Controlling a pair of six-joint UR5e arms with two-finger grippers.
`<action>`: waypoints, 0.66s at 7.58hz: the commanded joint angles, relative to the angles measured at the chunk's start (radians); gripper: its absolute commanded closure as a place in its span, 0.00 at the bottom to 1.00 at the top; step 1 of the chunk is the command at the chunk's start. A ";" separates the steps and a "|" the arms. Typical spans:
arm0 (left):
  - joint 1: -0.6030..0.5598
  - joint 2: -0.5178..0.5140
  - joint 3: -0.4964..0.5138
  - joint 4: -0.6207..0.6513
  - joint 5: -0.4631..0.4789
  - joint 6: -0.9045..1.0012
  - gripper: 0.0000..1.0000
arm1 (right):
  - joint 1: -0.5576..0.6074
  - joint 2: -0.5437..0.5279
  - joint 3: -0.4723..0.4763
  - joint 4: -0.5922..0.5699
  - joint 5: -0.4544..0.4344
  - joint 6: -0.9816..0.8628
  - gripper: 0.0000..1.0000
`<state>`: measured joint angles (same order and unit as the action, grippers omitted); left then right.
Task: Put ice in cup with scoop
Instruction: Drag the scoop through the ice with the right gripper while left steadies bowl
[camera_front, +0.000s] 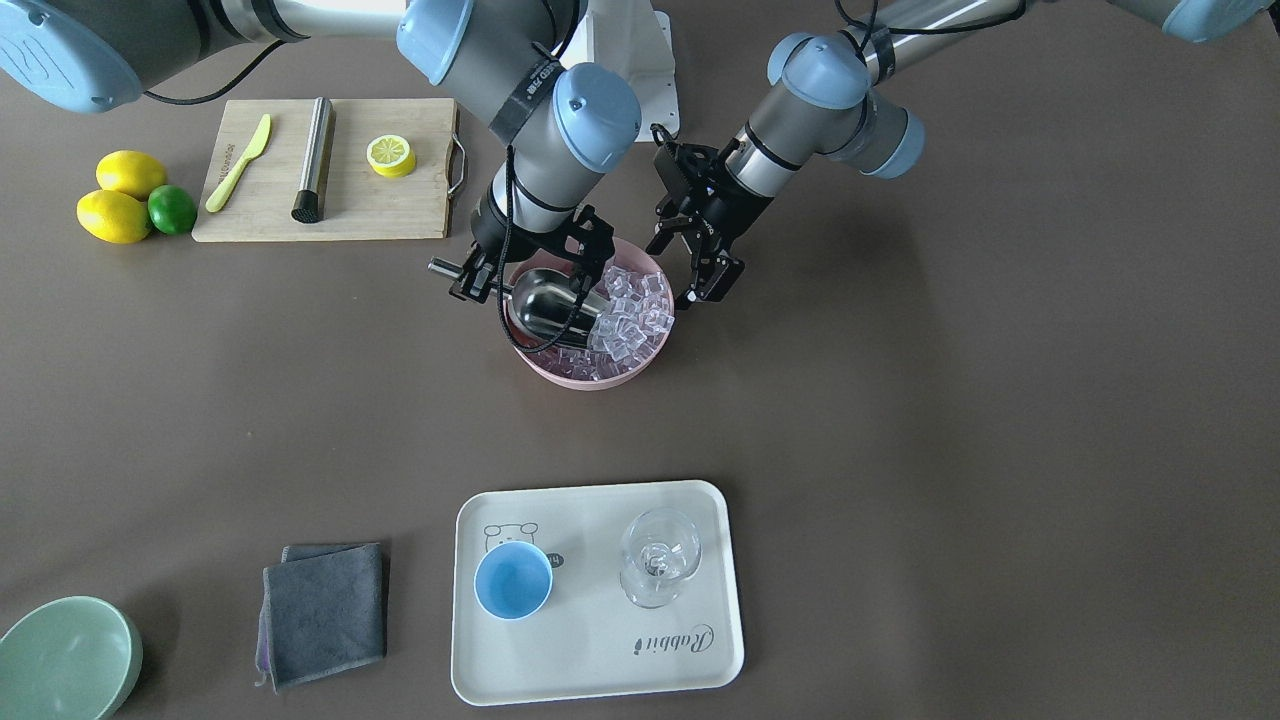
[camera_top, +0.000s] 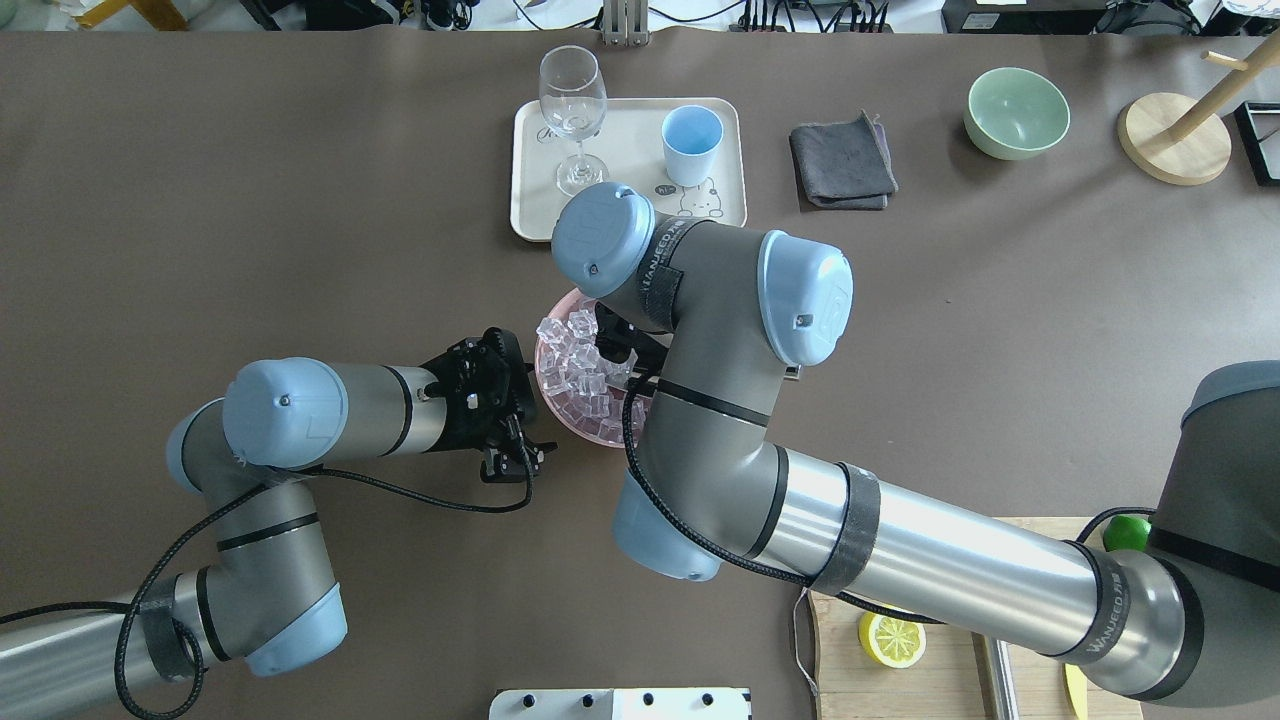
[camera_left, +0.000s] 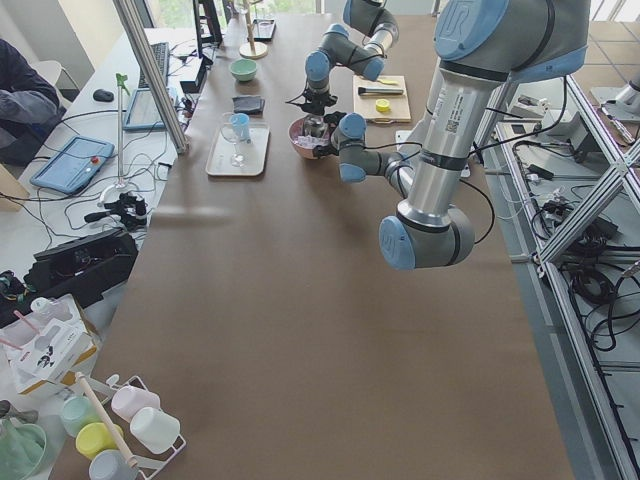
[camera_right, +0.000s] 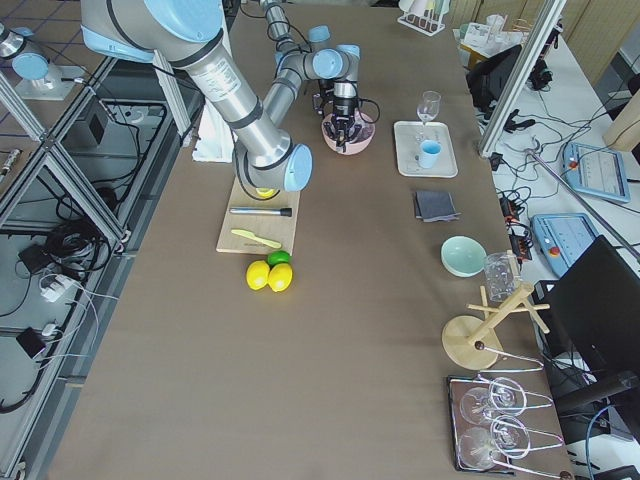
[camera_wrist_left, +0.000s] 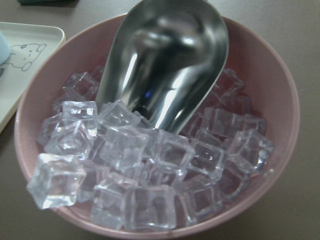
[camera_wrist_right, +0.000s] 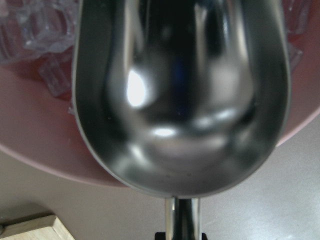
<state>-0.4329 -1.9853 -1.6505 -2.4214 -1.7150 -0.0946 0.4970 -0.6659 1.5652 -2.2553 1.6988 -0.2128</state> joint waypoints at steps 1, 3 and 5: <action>-0.053 0.002 0.030 0.001 0.000 0.001 0.03 | 0.000 -0.055 0.076 0.045 0.010 0.046 1.00; -0.056 -0.006 0.060 0.001 0.000 0.003 0.03 | 0.000 -0.096 0.131 0.084 0.010 0.090 1.00; -0.056 -0.020 0.066 0.001 0.000 0.001 0.03 | -0.001 -0.136 0.196 0.147 0.033 0.134 1.00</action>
<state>-0.4882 -1.9919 -1.5932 -2.4206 -1.7150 -0.0923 0.4963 -0.7683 1.7079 -2.1621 1.7107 -0.1208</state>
